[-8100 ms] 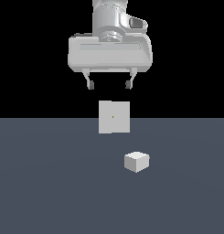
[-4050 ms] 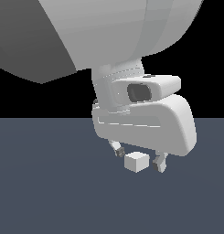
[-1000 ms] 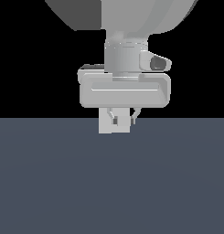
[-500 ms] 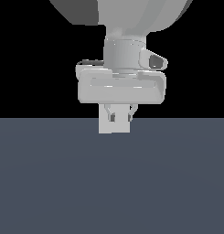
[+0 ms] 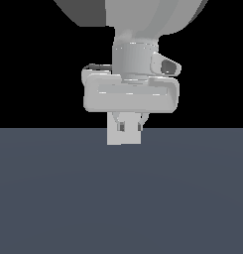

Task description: Plug the charger into the wall socket.

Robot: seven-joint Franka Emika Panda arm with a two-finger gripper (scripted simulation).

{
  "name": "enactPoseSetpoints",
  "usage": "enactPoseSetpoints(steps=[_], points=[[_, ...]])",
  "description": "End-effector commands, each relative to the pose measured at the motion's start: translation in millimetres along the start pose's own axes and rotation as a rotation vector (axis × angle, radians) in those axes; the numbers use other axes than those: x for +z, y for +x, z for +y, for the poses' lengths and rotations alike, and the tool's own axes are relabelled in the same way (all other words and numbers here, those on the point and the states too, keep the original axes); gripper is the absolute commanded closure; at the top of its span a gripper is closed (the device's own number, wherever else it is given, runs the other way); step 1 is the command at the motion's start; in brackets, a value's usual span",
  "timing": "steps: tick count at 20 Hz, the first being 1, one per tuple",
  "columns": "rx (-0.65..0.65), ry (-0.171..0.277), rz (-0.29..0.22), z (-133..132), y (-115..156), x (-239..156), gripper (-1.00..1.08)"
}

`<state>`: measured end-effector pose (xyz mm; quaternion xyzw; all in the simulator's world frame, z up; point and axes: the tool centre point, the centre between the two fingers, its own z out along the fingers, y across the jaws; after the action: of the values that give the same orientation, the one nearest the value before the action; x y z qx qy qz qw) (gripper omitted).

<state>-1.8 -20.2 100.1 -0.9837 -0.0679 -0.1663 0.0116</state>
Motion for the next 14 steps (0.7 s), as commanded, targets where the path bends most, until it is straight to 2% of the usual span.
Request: enactPoseSetpoints(steps=[1, 14], points=[[0.0, 0.0, 0.0, 0, 1, 0, 1.08], [0.0, 0.0, 0.0, 0, 38, 13, 1.08]])
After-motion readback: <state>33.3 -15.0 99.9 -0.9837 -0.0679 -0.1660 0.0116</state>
